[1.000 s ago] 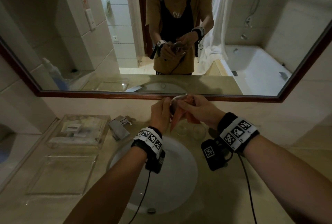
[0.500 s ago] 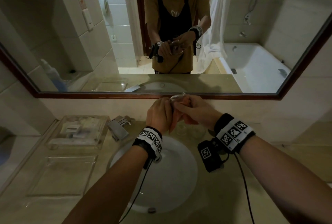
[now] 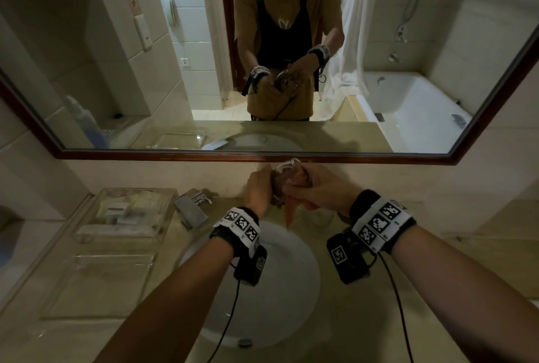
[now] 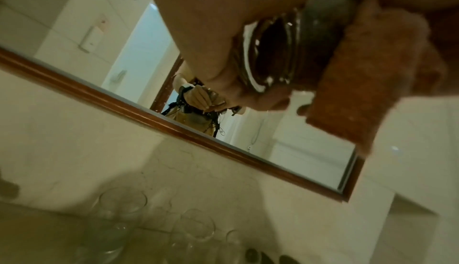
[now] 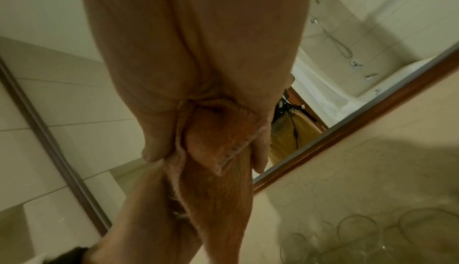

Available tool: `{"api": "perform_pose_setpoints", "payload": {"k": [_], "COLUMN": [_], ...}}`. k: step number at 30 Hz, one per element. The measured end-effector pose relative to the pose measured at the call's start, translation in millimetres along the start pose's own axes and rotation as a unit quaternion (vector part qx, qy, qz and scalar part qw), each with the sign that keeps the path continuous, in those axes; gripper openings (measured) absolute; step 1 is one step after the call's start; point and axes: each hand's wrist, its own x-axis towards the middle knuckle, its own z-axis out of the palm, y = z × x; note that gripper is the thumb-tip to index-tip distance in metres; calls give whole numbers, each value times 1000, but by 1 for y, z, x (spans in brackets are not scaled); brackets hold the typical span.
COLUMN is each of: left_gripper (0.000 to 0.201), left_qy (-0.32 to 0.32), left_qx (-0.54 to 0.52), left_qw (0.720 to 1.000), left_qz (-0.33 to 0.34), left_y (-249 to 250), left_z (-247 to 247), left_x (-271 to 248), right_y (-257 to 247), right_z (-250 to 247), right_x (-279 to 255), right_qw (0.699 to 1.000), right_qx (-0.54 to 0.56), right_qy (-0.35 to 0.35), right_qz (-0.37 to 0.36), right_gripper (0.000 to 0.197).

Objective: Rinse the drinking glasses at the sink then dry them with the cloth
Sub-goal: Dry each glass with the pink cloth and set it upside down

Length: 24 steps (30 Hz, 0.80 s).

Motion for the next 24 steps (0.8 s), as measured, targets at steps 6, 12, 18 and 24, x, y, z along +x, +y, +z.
{"api": "perform_pose_setpoints", "payload": {"k": [6,12,18,24], "left_gripper": [31,35,49,42], "left_qy": [91,-2,30,62], "left_qx": [-41,-59,-95,53], "left_qw": [979,998,994,968], "left_qz": [179,36,-36,236], "left_y": [5,7,18,8], "left_z": [13,-2,5,8], "left_x": [-33,-18,-19,-39], "right_y": [-4,0,4,-1], "right_z": [5,-1,8,7], "right_x": [-2,-7,-5,-1], "right_qw": [989,991,991,979], "right_qx": [142,127,114,186], "right_qy": [33,36,54,82], "right_qz": [-24,-25,-35,6], "right_gripper": [17,10,8,31]}}
